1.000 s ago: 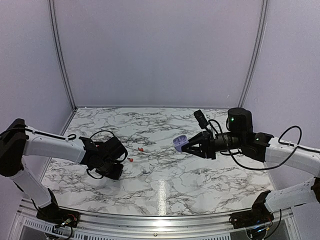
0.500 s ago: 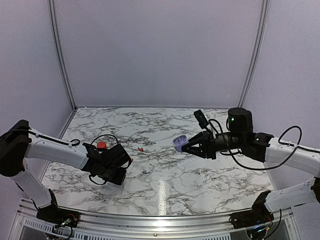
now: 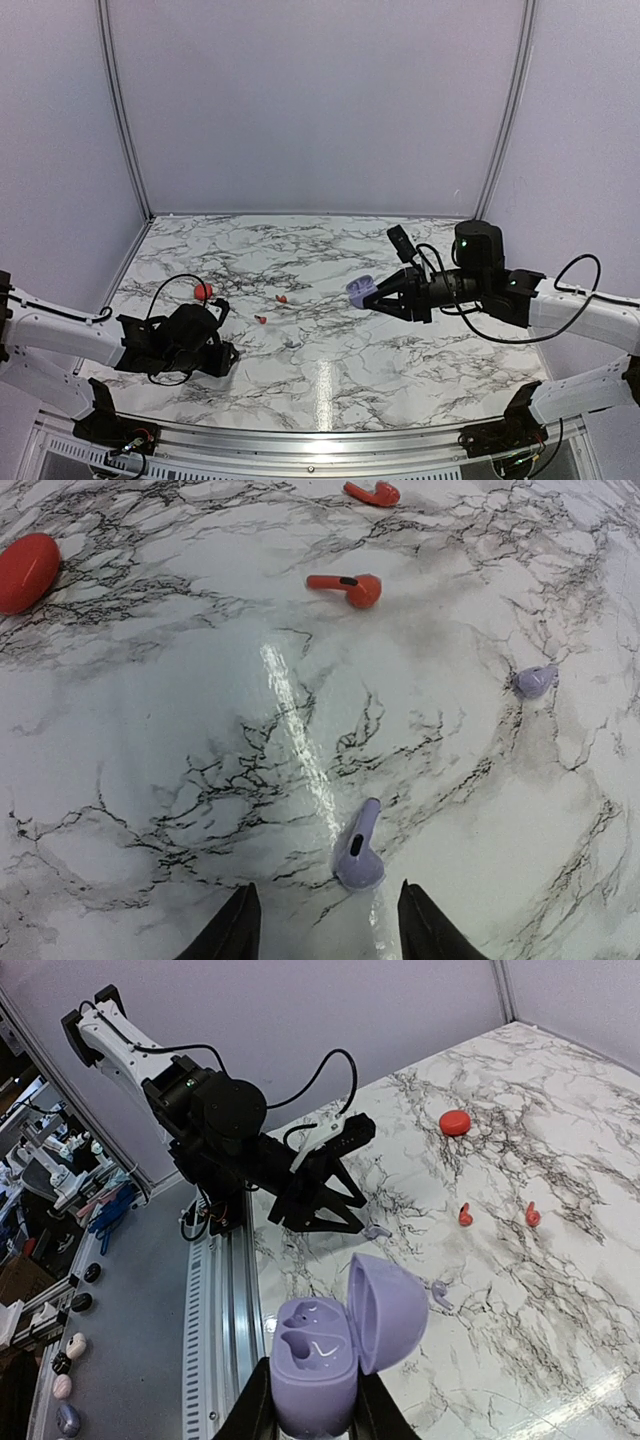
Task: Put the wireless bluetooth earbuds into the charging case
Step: Pick up the left earbud from the center of the board.
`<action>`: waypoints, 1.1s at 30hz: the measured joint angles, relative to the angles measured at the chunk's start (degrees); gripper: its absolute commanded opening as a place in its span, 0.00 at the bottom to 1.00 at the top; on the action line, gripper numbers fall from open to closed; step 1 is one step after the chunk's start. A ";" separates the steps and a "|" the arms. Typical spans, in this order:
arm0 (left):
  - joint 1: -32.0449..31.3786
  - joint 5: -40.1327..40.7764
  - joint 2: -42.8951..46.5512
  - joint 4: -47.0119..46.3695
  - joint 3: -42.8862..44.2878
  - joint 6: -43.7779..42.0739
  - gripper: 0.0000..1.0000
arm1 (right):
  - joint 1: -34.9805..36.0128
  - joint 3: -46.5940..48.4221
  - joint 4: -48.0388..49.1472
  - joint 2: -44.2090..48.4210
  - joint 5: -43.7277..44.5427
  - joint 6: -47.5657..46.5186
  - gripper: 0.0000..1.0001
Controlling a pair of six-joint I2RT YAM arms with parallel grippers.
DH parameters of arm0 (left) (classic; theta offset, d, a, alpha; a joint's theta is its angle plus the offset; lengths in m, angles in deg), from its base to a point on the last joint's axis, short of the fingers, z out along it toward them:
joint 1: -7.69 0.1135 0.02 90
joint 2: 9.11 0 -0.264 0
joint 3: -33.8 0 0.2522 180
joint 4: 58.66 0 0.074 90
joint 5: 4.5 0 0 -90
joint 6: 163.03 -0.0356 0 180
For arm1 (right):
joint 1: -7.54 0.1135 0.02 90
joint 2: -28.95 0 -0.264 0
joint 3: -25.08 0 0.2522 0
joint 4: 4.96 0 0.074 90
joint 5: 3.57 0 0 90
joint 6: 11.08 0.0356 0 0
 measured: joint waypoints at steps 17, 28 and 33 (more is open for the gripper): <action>-1.64 3.63 6.78 -37.11 -22.93 -6.03 0.47 | 0.00 -3.48 2.40 4.42 0.04 -1.64 0.03; -4.98 5.01 -7.48 -56.37 -24.76 -10.97 0.46 | 0.00 -4.26 3.52 5.11 0.04 -1.97 0.03; -5.07 4.92 -12.79 -62.38 -24.76 -11.98 0.43 | 0.00 -4.26 3.48 5.09 0.07 -2.05 0.03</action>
